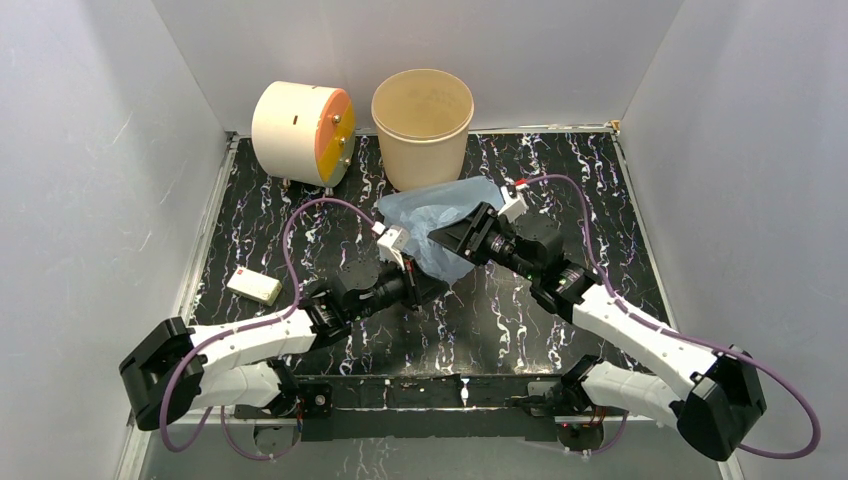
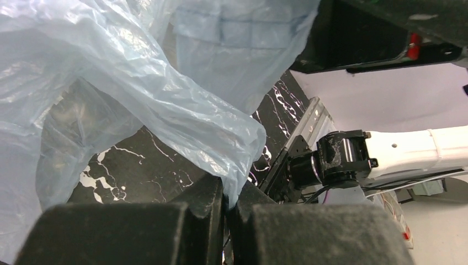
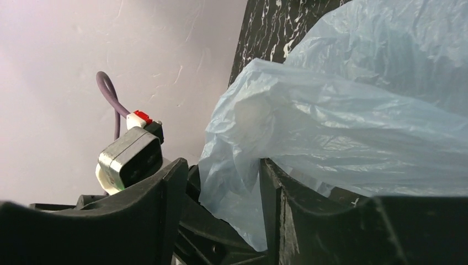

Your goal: Put the trash bags into the trash bin

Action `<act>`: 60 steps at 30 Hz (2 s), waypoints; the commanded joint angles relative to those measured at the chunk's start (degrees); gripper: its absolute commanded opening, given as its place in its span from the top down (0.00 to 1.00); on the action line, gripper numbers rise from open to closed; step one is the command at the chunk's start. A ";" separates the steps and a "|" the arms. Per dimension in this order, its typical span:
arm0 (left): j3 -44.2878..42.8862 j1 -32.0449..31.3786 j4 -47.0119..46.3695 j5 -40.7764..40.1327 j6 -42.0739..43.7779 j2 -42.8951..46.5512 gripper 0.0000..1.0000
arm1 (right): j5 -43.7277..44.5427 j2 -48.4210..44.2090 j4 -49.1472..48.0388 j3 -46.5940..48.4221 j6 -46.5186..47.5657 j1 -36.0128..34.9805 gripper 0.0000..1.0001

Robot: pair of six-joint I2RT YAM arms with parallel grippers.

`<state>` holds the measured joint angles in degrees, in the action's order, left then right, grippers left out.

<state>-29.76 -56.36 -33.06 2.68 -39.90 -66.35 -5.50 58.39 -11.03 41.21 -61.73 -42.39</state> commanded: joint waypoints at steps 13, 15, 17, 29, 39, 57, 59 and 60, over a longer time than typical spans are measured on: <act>-0.55 0.46 -6.58 1.09 -1.34 -0.71 1.00 | 13.98 -3.08 -12.18 -7.11 -5.09 -4.61 0.63; -0.22 0.46 -6.14 0.46 -1.39 -0.21 1.00 | 13.67 -2.86 -7.78 -4.74 -2.71 -4.54 0.74; -0.19 0.54 -5.03 -0.39 -1.32 0.34 1.00 | 13.41 -3.14 -4.67 -3.11 0.11 -4.61 0.83; -1.37 4.17 13.92 -7.02 2.30 8.87 1.00 | 39.15 -2.40 22.39 7.40 30.66 -4.18 0.96; 0.44 7.48 9.86 2.47 1.66 9.99 1.00 | 21.98 -8.24 10.93 1.60 16.41 -1.47 0.53; 2.26 7.49 -0.56 9.21 -3.56 7.32 1.00 | 18.90 -3.57 -3.51 -4.74 -3.74 -1.22 0.58; 2.38 7.47 -0.54 8.58 -3.55 7.69 1.00 | 18.78 -3.46 -3.01 -4.59 -2.25 -1.20 0.67; 2.42 7.49 -0.40 8.35 -3.47 7.87 1.00 | 18.06 -3.22 -2.66 -4.44 -0.95 -1.27 0.73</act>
<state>-27.64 -49.06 -31.33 11.44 -43.55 -60.12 13.41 55.24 -12.67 33.95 -63.44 -43.88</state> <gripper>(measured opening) 0.008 0.346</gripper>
